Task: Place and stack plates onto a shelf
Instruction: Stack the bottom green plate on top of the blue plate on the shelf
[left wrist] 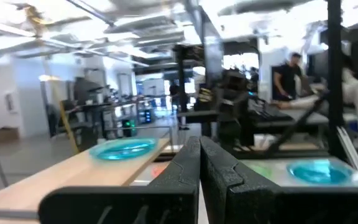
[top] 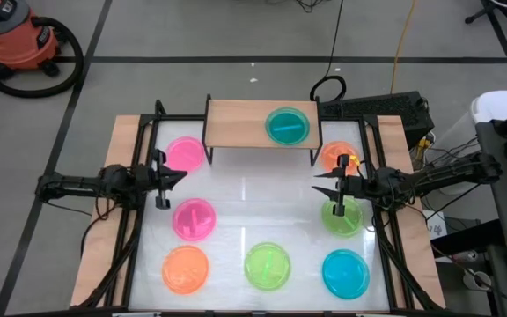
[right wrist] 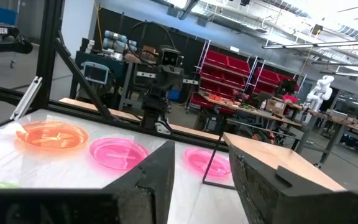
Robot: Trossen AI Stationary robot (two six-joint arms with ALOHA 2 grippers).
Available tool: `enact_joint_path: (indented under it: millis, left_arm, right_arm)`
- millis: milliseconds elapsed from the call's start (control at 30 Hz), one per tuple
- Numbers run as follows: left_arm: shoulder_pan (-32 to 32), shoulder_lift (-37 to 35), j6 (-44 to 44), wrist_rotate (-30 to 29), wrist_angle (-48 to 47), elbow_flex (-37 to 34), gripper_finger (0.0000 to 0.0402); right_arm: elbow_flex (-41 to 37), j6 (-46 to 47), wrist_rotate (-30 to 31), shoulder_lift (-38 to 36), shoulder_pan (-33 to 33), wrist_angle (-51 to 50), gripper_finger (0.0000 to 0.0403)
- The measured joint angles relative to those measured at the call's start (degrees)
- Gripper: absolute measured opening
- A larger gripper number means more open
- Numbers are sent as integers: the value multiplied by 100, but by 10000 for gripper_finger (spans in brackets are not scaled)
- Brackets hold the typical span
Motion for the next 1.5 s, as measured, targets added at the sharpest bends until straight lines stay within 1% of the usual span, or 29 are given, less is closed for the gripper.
enact_joint_path:
  millis: [200,333,500,633,867,933,1033,1233,1367,1500]
  left_arm:
    - [-184,745,198,-11,150,60,4]
    - [-389,1552,197,-17,178,544,4]
    - [-808,3046,409,-28,138,1552,4]
    - [-1202,4515,606,-212,-40,2453,4]
    - [-1802,6782,789,-198,-50,3805,9]
    - [-1923,7299,891,-153,-60,4089,26]
    - [-2059,7956,913,-147,-52,4487,64]
    - [-2331,8926,1031,-189,-87,5117,147]
    - [-2584,9326,1336,-681,-544,5532,184]
    - [-2772,9502,1521,-1136,-1046,5890,201]
  right_arm:
    - [0,-44,7,0,0,50,137]
    - [0,-35,11,0,0,90,137]
    - [0,-31,17,0,-2,87,137]
    - [0,-30,20,0,-2,87,137]
    - [0,-28,20,0,-2,83,137]
    - [0,-32,20,0,-2,83,137]
    - [0,-32,20,0,-2,82,137]
    - [0,98,9,2,0,80,137]
    - [0,138,6,2,-1,79,137]
    - [0,55,4,2,-2,80,137]
